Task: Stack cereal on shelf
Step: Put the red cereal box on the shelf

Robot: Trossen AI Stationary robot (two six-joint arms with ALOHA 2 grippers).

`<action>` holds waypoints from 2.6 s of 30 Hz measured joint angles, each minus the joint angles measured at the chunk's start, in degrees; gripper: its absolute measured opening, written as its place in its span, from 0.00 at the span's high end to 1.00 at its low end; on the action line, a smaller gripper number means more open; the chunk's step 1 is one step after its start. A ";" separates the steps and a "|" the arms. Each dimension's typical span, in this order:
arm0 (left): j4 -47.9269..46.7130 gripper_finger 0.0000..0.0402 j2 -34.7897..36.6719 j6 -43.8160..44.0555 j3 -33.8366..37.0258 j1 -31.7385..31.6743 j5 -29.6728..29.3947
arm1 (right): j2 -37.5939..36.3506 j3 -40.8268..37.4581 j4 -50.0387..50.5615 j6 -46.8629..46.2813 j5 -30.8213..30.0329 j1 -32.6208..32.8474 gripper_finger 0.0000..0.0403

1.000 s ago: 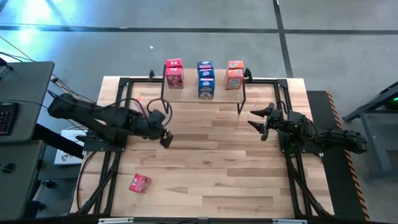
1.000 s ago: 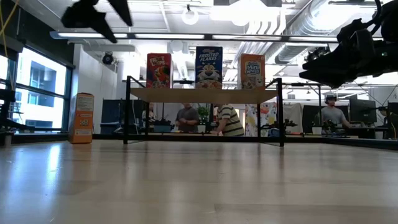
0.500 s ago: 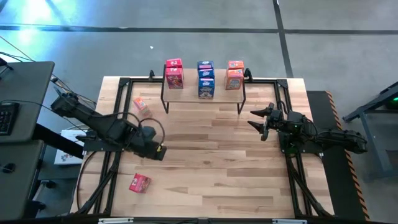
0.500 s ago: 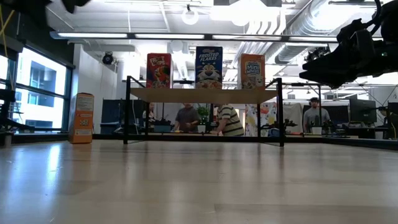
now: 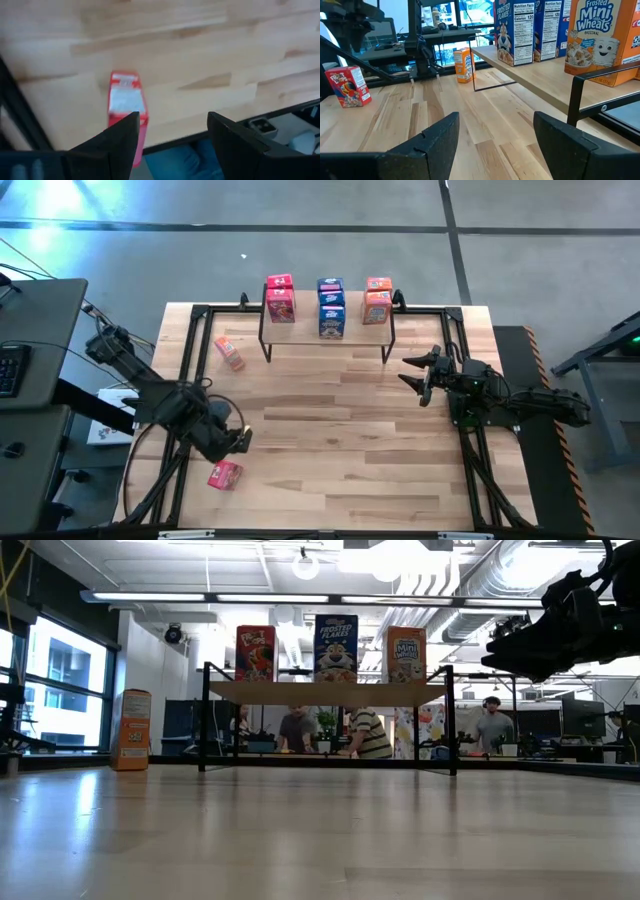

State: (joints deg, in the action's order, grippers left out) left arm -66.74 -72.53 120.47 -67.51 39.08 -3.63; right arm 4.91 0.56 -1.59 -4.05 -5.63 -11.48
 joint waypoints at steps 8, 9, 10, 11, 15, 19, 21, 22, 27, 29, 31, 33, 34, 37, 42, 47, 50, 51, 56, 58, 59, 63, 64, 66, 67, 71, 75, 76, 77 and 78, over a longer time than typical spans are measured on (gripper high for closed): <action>0.04 0.45 -0.31 7.51 0.00 5.77 2.57 | 0.00 0.00 -0.01 0.00 0.01 -0.01 0.38; 0.03 0.45 -0.69 8.28 0.00 6.27 2.59 | 0.00 0.00 -0.01 0.00 0.00 -0.01 0.38; 0.05 0.45 -1.16 8.88 0.00 6.77 2.60 | 0.00 0.00 0.00 0.00 0.01 0.00 0.38; 0.07 0.45 -1.63 9.37 0.00 7.27 2.67 | 0.00 0.00 -0.01 0.00 0.00 0.01 0.38; 0.09 0.44 -4.15 9.93 0.00 8.76 3.03 | 0.00 0.00 -0.01 0.00 0.02 -0.01 0.38; 0.08 0.44 -6.14 11.71 0.02 9.89 3.00 | 0.00 0.00 -0.01 0.00 0.00 -0.01 0.38; 0.24 0.42 -7.01 12.92 0.02 10.32 3.01 | 0.00 0.00 -0.01 0.00 0.00 0.00 0.38; 0.33 0.41 -7.39 12.97 0.02 10.47 3.00 | 0.00 0.00 -0.01 0.00 0.02 0.00 0.38; 0.39 0.35 -9.54 12.92 0.01 10.61 3.00 | 0.00 0.00 -0.01 0.00 0.02 -0.01 0.38; 0.40 0.33 -10.50 12.57 0.02 10.59 2.99 | 0.00 0.00 -0.01 0.00 0.00 0.01 0.38; 0.50 0.32 -11.52 11.94 0.02 10.61 3.00 | 0.00 0.00 -0.01 0.00 0.01 -0.01 0.38; 0.65 0.31 -12.49 11.89 0.02 10.61 3.00 | 0.00 0.00 -0.01 0.00 0.00 0.01 0.38; 0.66 0.31 -12.87 11.89 0.02 10.60 3.00 | 0.00 0.00 -0.01 0.00 0.00 0.01 0.38; 0.61 0.31 -13.76 11.31 0.02 10.59 2.98 | 0.00 0.00 -0.01 0.00 0.01 0.00 0.38; 0.63 0.34 -14.82 9.91 0.02 10.59 3.00 | 0.00 0.00 -0.01 0.00 0.00 0.01 0.38; 0.63 0.44 -15.06 9.89 0.02 10.57 4.01 | 0.00 0.00 -0.01 0.02 0.00 0.01 0.38; 0.63 0.50 -15.06 9.89 0.02 10.57 4.08 | 0.00 0.00 -0.01 0.00 0.00 0.01 0.38; 0.63 0.52 -15.06 9.87 0.02 10.57 4.08 | 0.00 0.00 -0.01 0.00 0.00 0.01 0.38; 0.61 0.61 -15.06 9.87 0.02 10.53 4.05 | 0.00 0.00 -0.01 0.00 0.01 0.01 0.38; 0.59 0.64 -15.06 9.29 0.02 10.31 4.03 | 0.00 0.00 -0.01 0.00 0.01 0.01 0.38; 0.59 0.65 -15.06 8.62 0.02 10.12 4.01 | 0.00 0.00 -0.01 0.00 0.01 0.01 0.38; 0.57 0.68 -14.66 4.71 0.02 8.62 3.99 | 0.00 0.00 -0.01 0.00 0.02 -0.01 0.38; 0.57 0.68 -14.40 3.41 0.02 8.16 3.96 | 0.00 0.00 -0.01 0.00 0.02 0.01 0.38; 0.54 0.68 -13.51 0.52 0.02 6.91 3.92 | 0.00 0.00 -0.01 0.00 0.02 0.01 0.38; 0.54 0.68 -13.09 -1.14 0.02 6.18 3.89 | 0.00 0.00 -0.01 0.00 0.02 0.01 0.38; 0.25 0.68 -10.64 -8.31 0.04 2.92 3.31 | 0.00 0.00 -0.02 0.00 0.01 0.00 0.38; -0.06 0.68 -7.88 -16.76 0.04 -1.24 1.01 | 0.00 0.00 -0.01 0.00 0.02 0.01 0.38; -0.14 0.68 -7.16 -19.04 0.04 -2.40 0.51 | 0.00 0.00 -0.03 0.00 0.00 0.01 0.38; -0.15 0.68 -6.51 -21.44 0.04 -3.66 0.09 | 0.00 0.00 -0.01 0.00 0.02 -0.01 0.38; -0.22 0.68 -5.86 -23.76 0.04 -4.94 -0.27 | 0.00 0.00 -0.01 0.00 0.02 0.01 0.38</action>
State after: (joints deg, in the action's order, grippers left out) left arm -66.96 -78.39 96.71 -67.46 34.14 -3.90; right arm 4.91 0.56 -1.61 -4.05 -5.61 -11.46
